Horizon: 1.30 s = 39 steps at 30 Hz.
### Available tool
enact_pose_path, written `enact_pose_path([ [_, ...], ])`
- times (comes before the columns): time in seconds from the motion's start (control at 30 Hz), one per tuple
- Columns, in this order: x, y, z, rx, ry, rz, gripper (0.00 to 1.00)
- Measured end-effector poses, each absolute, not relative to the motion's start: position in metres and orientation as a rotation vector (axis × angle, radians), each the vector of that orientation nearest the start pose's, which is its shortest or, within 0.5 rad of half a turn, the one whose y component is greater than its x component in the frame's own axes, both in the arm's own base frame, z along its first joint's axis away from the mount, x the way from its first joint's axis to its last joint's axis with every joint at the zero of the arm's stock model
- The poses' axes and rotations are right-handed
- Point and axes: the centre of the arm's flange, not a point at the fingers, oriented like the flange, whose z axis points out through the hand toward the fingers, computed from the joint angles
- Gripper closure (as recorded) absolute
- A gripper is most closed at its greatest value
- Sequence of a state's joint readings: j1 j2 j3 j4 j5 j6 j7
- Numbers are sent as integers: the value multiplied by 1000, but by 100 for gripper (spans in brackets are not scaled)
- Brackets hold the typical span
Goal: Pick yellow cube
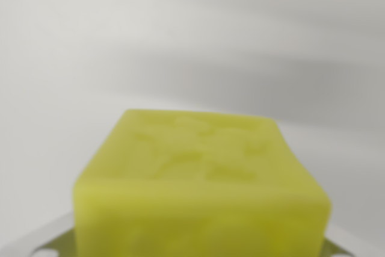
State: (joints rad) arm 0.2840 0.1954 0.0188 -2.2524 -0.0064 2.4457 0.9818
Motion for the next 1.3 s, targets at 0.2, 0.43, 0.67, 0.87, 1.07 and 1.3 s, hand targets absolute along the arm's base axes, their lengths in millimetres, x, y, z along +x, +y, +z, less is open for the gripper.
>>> enact_pose_path([
  [0.2,515,161,292,-2966,1040,2,100],
  [0.43,515,161,310,-2966,1040,2,100],
  [0.67,515,161,328,-2966,1040,2,100],
  [0.87,515,161,343,-2966,1040,2,100],
  [1.07,515,161,357,-2966,1040,2,100],
  [1.3,515,161,363,-2966,1040,2,100],
])
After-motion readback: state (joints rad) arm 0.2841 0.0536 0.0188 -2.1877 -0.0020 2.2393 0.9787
